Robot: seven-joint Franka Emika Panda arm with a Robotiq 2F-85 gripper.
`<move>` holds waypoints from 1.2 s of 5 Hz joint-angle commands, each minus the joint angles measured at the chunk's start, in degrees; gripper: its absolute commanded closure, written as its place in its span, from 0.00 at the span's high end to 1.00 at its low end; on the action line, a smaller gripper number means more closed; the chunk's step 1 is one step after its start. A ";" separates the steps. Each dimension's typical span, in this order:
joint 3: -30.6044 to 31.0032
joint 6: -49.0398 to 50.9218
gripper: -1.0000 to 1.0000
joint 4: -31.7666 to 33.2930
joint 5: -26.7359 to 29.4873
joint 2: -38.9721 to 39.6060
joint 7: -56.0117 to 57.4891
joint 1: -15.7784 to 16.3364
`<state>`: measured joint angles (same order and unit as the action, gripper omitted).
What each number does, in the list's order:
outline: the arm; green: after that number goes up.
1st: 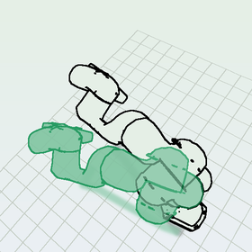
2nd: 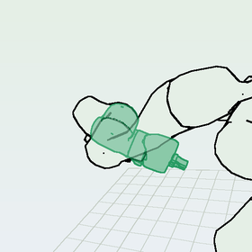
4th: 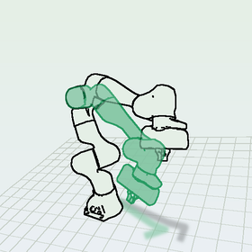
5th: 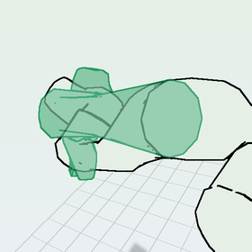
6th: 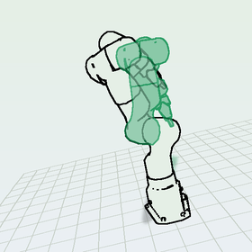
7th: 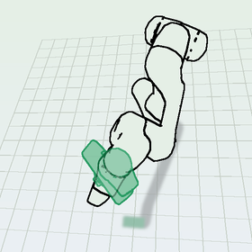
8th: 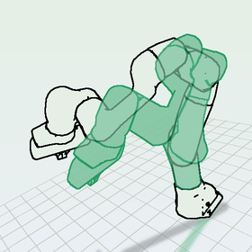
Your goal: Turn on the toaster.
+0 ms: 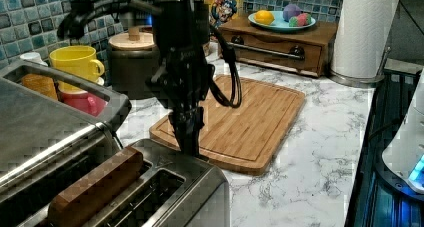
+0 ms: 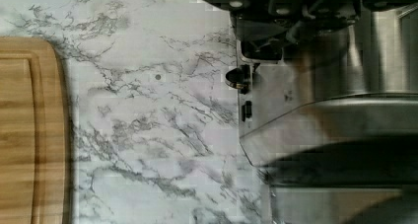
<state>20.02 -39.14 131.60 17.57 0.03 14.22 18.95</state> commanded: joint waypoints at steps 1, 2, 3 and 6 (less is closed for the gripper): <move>-0.29 2.50 0.00 -1.74 -1.85 2.52 -2.06 0.08; 0.48 3.70 0.00 -0.11 -3.56 4.12 -0.43 1.18; 1.10 5.47 0.00 0.71 -5.89 7.10 -0.16 1.83; -1.93 1.47 0.00 7.75 -4.18 17.53 0.97 -0.21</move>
<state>19.09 -37.60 126.68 12.46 9.69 14.30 19.53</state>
